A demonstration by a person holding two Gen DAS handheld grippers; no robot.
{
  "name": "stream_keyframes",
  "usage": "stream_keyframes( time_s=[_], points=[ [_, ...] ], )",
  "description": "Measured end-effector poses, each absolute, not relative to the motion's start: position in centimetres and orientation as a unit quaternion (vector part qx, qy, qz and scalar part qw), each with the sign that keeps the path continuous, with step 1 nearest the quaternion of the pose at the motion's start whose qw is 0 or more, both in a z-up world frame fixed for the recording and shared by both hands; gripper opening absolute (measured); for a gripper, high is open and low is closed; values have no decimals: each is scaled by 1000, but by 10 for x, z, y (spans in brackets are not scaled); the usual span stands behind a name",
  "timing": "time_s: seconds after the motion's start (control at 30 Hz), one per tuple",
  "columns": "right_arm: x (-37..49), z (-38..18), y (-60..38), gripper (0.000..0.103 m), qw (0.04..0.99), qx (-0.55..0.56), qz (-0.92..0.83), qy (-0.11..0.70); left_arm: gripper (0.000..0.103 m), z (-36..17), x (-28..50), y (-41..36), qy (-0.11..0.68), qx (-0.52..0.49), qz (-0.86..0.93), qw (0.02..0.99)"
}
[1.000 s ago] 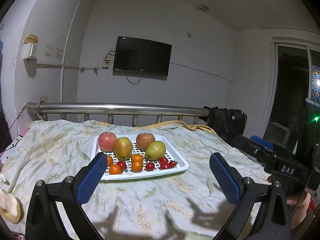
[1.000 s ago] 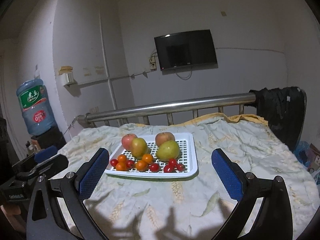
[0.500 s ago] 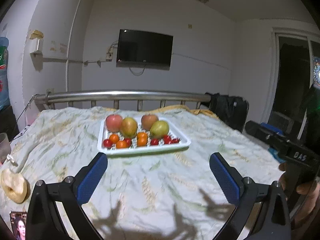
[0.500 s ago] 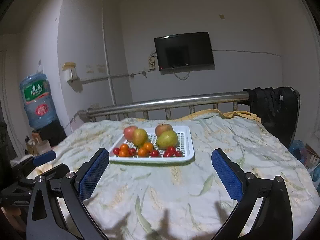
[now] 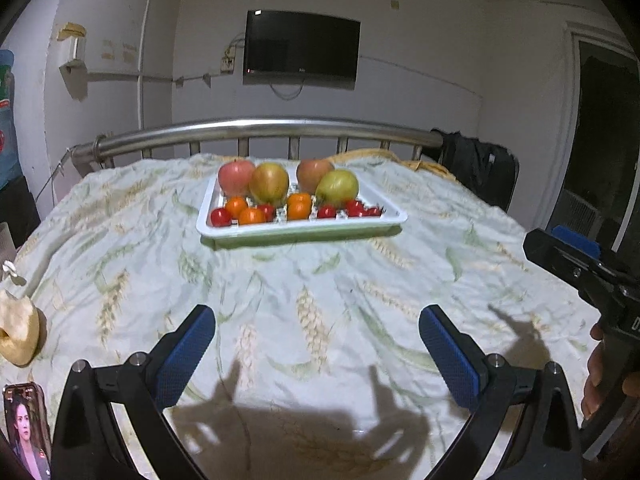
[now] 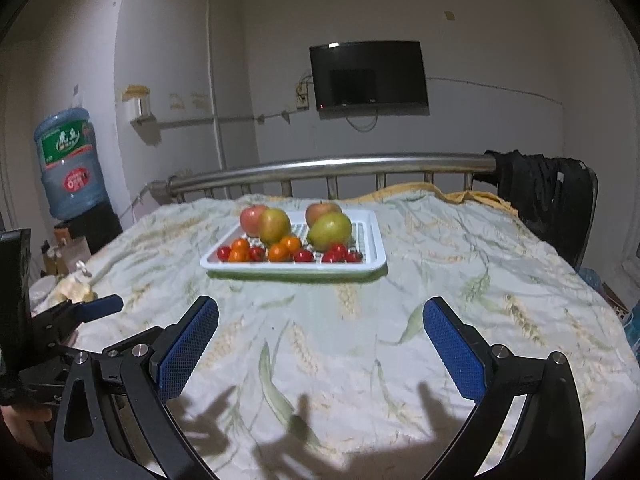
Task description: Organize fruits
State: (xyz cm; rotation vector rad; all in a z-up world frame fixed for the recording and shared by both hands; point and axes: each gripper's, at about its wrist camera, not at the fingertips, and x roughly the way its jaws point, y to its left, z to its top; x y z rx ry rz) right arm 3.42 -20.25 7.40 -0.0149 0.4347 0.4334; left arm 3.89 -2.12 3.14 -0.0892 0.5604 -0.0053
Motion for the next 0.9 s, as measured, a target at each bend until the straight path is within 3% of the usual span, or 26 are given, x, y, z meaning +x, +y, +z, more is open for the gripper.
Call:
stream_keyframes(
  time_s=[0.9],
  points=[
    [71, 20, -190, 103, 931, -37, 199, 304, 103, -13, 81, -18, 360, -31, 8, 932]
  ],
)
